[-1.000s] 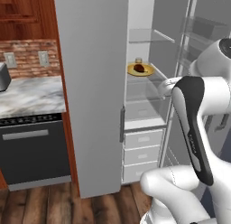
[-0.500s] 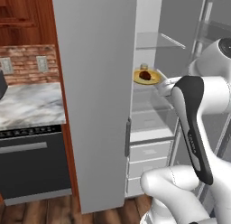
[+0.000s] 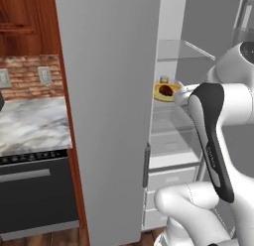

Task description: Retrieve the steak from the fridge and place it on the saucepan with marinade on the stove.

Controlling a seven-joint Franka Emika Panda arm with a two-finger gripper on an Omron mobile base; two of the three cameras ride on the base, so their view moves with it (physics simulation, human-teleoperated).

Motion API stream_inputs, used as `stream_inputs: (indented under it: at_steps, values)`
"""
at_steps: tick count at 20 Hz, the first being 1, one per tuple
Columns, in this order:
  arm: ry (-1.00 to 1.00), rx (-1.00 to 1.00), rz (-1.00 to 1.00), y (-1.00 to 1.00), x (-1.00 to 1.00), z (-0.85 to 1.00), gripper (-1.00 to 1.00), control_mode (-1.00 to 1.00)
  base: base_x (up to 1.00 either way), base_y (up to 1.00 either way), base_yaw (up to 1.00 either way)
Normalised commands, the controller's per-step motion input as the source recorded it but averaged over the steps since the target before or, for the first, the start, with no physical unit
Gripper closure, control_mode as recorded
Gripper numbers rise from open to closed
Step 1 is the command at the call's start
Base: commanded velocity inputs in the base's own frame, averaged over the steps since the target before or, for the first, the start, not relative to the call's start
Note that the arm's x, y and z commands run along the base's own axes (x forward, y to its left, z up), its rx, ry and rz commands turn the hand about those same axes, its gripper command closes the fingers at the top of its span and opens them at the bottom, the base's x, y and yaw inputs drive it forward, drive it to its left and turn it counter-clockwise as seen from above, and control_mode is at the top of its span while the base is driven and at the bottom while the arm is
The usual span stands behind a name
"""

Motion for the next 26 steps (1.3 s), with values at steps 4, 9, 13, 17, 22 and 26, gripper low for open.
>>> stream_inputs:
  at_steps: [4, 9, 13, 17, 22, 26]
  values:
    - [0.0, 0.0, 0.0, 0.0, 0.0, 0.0, -1.0, 1.0, 0.43, -0.02, 0.0]
    - [0.0, 0.0, 0.0, 0.0, 0.0, 0.0, -1.0, 1.0, 0.35, -0.12, 0.0]
    - [0.0, 0.0, 0.0, 0.0, 0.0, 0.0, -1.0, 1.0, 0.28, -0.21, 0.0]
    - [0.0, 0.0, 0.0, 0.0, 0.0, 0.0, -1.0, 1.0, 0.32, -0.25, 0.0]
    - [0.0, 0.0, 0.0, 0.0, 0.0, 0.0, -1.0, 1.0, 0.41, -0.24, 0.0]
    - [0.0, 0.0, 0.0, 0.0, 0.0, 0.0, -1.0, 1.0, 0.48, -0.18, 0.0]
